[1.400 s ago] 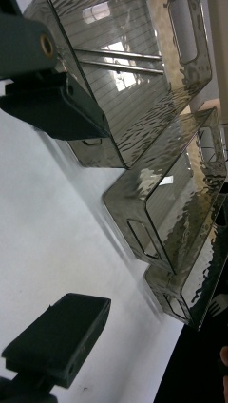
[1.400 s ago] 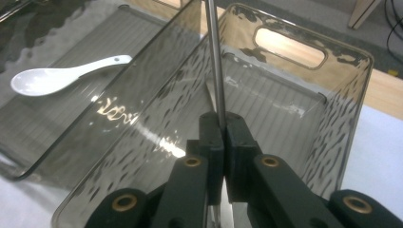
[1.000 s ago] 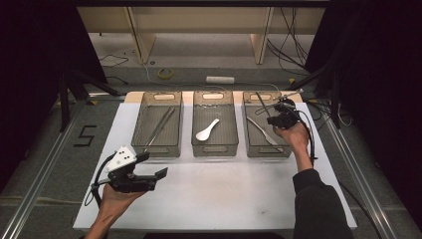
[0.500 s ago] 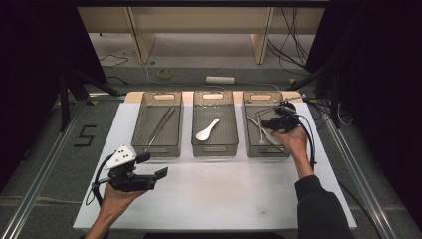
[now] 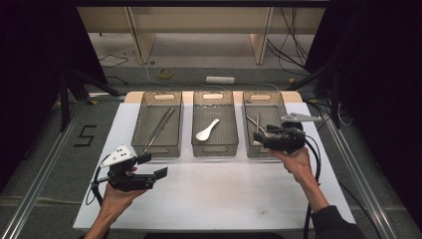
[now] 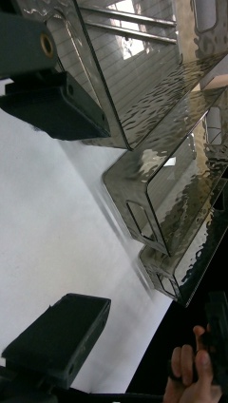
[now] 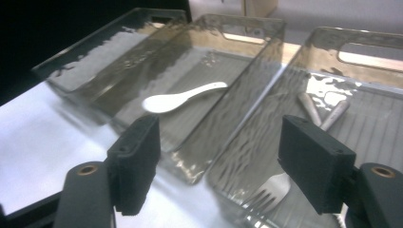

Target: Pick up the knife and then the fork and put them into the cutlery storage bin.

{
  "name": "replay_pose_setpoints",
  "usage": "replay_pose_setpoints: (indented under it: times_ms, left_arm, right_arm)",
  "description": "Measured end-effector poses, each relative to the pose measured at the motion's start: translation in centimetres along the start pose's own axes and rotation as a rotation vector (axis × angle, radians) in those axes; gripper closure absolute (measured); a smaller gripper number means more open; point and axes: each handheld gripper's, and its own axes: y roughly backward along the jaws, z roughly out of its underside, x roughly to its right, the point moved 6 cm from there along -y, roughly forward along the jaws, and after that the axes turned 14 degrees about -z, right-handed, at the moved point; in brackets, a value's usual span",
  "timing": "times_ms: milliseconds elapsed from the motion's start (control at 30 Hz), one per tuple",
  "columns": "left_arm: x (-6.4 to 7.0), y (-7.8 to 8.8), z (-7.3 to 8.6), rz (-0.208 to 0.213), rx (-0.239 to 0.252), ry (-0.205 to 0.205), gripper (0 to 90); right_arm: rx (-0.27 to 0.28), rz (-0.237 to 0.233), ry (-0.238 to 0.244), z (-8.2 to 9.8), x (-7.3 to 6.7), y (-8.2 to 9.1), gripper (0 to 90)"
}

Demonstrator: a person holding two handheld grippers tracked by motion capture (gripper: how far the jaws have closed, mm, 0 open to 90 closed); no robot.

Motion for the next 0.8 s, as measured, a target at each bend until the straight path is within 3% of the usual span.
replay_pose_setpoints:
  times_ms: [233, 367, 467, 800]
  left_arm:
    - [0.2, -0.1, 0.1, 0.015, -0.003, 0.0, 15.6]
    - [0.4, -0.1, 0.1, 0.02, -0.004, -0.014, 15.6]
    - [0.5, -0.1, 0.1, 0.022, -0.002, -0.021, 15.6]
    - [0.3, 0.1, 0.1, 0.018, 0.007, -0.02, 15.6]
  right_arm:
    - [0.08, -0.048, 0.05, 2.5, -4.0, 2.4, 27.5]
    - [0.097, -0.067, 0.064, 4.0, -5.9, 3.0, 27.0]
    - [0.108, -0.08, 0.095, 4.8, -6.7, 3.2, 26.9]
    - [0.104, -0.063, 0.112, 7.3, -8.4, 3.5, 22.5]
